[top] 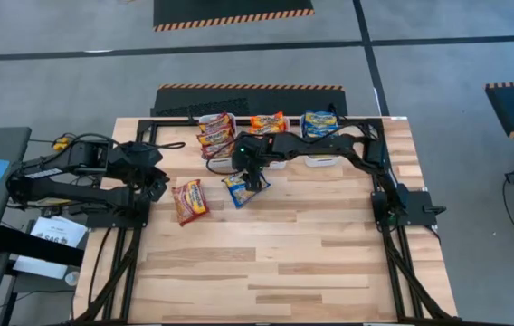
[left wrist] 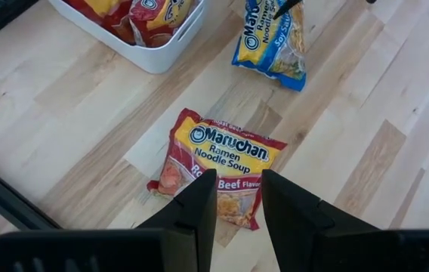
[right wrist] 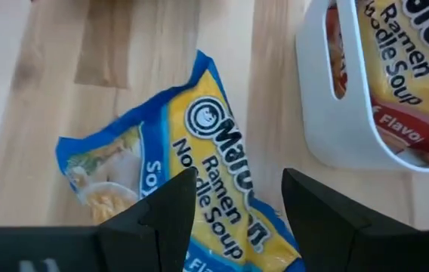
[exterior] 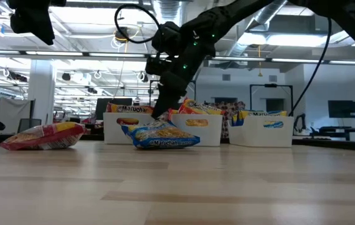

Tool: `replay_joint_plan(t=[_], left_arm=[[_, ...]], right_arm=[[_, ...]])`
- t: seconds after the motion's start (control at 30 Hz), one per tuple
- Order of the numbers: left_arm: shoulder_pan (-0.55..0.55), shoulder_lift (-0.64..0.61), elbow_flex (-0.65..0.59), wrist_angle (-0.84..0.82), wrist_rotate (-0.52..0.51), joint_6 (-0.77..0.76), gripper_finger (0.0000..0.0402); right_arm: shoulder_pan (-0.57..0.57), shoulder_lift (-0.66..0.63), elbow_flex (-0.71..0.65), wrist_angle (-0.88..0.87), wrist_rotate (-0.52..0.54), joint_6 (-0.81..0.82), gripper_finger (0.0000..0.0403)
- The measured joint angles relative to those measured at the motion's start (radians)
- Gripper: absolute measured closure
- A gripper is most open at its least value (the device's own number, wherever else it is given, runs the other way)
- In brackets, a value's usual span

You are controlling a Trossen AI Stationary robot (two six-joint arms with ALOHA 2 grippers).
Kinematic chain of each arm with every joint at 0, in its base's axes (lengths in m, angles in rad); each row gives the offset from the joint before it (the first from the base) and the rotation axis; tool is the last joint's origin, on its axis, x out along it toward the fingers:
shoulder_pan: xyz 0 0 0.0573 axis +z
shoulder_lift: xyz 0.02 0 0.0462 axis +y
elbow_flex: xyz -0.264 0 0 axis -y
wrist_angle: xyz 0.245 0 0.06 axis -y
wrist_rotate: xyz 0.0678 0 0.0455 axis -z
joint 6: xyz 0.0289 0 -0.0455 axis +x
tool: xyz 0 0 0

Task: Sort Maruchan noodles
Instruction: Put the blue noodle pack into the right white bin

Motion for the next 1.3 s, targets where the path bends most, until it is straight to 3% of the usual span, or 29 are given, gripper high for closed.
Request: replay_joint_plan(t=[0.27,0.67,0.8,1.03,1.2,1.3], left_arm=[[0.0,0.0,0.0,0.0,0.0,0.0,0.031],[0.0,0.0,0.0,0.0,0.007,-0.003,0.031],[0.0,0.0,0.0,0.0,0.007,-0.002,0.031],[0.0,0.0,0.0,0.0,0.007,0.029,0.031],[0.0,0.0,0.0,0.0,0.007,0.042,0.031],[0.0,0.0,0.0,-0.001,0.007,0.054,0.031]], right_arm=[[-0.005,0.019,0.002,-0.002,-0.038,-0.005,0.018],[0.014,0.064,0.0,-0.036,-0.015,-0.01,0.0187],[0.019,0.064,0.0,-0.043,0.0,0.01,0.0236],[0.046,0.062,0.002,-0.055,0.008,0.014,0.0384],[0.077,0.053,0.007,-0.085,0.065,0.057,0.0392],[0.096,0.055,0.065,-0.2,0.109,0.088,0.0396]])
